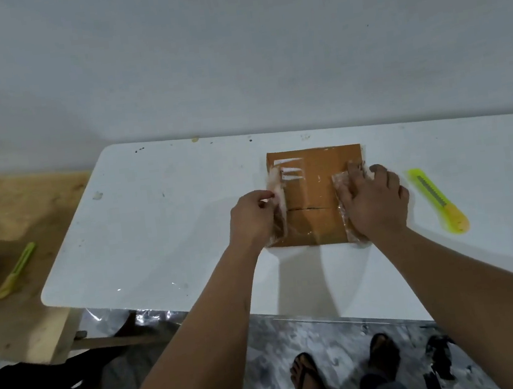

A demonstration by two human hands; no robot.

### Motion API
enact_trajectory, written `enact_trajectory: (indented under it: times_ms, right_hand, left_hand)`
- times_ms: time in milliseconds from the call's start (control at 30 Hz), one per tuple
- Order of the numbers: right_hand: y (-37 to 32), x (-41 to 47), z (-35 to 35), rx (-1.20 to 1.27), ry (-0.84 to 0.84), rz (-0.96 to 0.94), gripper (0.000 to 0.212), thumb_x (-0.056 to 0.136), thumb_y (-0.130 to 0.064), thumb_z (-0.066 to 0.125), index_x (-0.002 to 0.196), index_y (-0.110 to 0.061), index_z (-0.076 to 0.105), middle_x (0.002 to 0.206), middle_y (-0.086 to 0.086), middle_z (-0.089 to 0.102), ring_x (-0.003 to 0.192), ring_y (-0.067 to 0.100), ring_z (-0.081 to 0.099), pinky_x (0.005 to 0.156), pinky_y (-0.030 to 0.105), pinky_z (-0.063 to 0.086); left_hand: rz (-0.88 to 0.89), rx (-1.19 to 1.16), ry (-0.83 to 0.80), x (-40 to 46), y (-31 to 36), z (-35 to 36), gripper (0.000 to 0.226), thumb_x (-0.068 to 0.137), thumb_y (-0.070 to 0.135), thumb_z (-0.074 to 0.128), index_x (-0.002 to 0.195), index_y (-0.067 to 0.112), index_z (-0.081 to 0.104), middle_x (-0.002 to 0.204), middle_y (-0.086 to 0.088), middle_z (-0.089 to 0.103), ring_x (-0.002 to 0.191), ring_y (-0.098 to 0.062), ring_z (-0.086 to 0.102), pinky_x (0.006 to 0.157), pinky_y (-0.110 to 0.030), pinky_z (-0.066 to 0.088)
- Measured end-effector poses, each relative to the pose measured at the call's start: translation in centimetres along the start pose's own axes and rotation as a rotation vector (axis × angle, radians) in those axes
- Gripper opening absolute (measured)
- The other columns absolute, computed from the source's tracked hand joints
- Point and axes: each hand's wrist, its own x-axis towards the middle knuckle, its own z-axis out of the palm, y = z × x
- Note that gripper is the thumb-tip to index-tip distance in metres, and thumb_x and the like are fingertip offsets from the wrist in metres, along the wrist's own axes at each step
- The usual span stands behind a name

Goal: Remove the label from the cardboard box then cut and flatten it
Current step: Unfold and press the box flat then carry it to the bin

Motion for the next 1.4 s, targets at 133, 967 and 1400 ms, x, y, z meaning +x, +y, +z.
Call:
enact_trajectory:
  times_ms: [133,967,1400]
  right_hand:
    - [-0.3,-0.3,0.0,-0.049,-0.007,0.057,0.058,0.093,-0.064,0.027,0.146,-0.039,0.031,0.116,0.014,0.048,0.105,0.036,0.046,0.087,0.047,0.039]
    - [3.3,-0.3,-6.8,0.676,0.116,0.303,0.042,0.081,-0.049,0.069,0.112,-0.028,0.050,0.105,0.016,0.055,0.086,0.035,0.060,0.077,0.041,0.051]
    - [23.8,-14.3,-17.9,0.821,0.457,0.663,0.026,0.083,-0.030,0.061,0.105,-0.043,0.054,0.109,0.001,0.060,0.090,0.018,0.065,0.072,0.034,0.054]
  left_hand:
    - [-0.014,0.246,-0.014,0.7,0.3,1.0,0.048,0.090,0.042,0.068,0.129,0.018,0.055,0.121,-0.005,0.064,0.106,-0.025,0.063,0.080,-0.029,0.049]
    - [0.046,-0.133,-0.103,-1.0,6.6,4.6,0.068,0.068,0.020,0.072,0.128,0.023,0.040,0.107,-0.005,0.063,0.087,-0.022,0.068,0.055,-0.029,0.054]
    - [0.542,0.082,-0.451,-14.2,16.6,20.7,0.066,0.071,0.027,0.071,0.130,0.023,0.039,0.114,-0.007,0.059,0.095,-0.023,0.064,0.074,-0.037,0.058]
